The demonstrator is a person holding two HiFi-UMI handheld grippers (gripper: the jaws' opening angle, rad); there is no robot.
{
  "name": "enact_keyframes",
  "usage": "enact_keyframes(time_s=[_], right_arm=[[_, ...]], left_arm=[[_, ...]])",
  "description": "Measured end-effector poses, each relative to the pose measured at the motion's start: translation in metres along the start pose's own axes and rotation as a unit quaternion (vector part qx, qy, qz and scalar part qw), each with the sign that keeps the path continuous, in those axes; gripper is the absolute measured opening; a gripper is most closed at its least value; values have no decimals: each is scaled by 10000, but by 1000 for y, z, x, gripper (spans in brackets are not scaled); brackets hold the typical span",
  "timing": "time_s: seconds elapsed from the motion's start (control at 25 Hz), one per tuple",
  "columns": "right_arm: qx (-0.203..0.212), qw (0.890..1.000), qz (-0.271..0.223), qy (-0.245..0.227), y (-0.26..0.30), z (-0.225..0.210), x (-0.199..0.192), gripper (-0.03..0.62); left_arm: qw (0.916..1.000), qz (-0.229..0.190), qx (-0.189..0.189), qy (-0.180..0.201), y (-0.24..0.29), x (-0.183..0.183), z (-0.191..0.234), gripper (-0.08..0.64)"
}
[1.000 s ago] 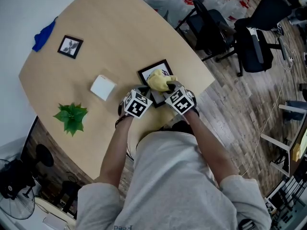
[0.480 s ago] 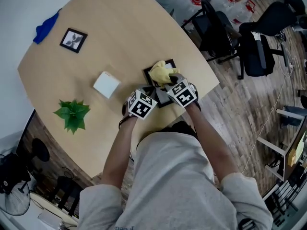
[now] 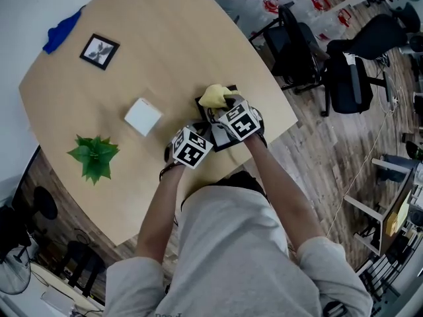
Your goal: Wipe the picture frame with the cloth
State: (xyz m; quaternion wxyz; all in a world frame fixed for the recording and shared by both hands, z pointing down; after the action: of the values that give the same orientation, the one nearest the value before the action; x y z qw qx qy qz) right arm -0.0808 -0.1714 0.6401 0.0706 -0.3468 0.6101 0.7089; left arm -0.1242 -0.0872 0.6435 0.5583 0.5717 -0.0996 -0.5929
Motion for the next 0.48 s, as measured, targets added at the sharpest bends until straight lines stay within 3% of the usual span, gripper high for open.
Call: enact_keyframes(time_s=[0.48], right_arm=[[-176, 9997, -169, -81, 8, -5, 6, 49]], left_arm=[[9999, -56, 4, -117, 0, 1, 1, 52]])
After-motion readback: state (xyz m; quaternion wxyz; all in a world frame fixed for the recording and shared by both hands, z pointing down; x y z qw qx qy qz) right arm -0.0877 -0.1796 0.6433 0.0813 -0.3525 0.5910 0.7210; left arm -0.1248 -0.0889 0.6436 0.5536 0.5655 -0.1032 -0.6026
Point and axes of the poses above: the fingertips, and each gripper's own axes: y forward along the fingers, z to its left, x out of its top, the point moved 4 cm from there along -y, backward along the fingers, and after that the axes turned 9 degrees about -y, right-handed, at the moved point
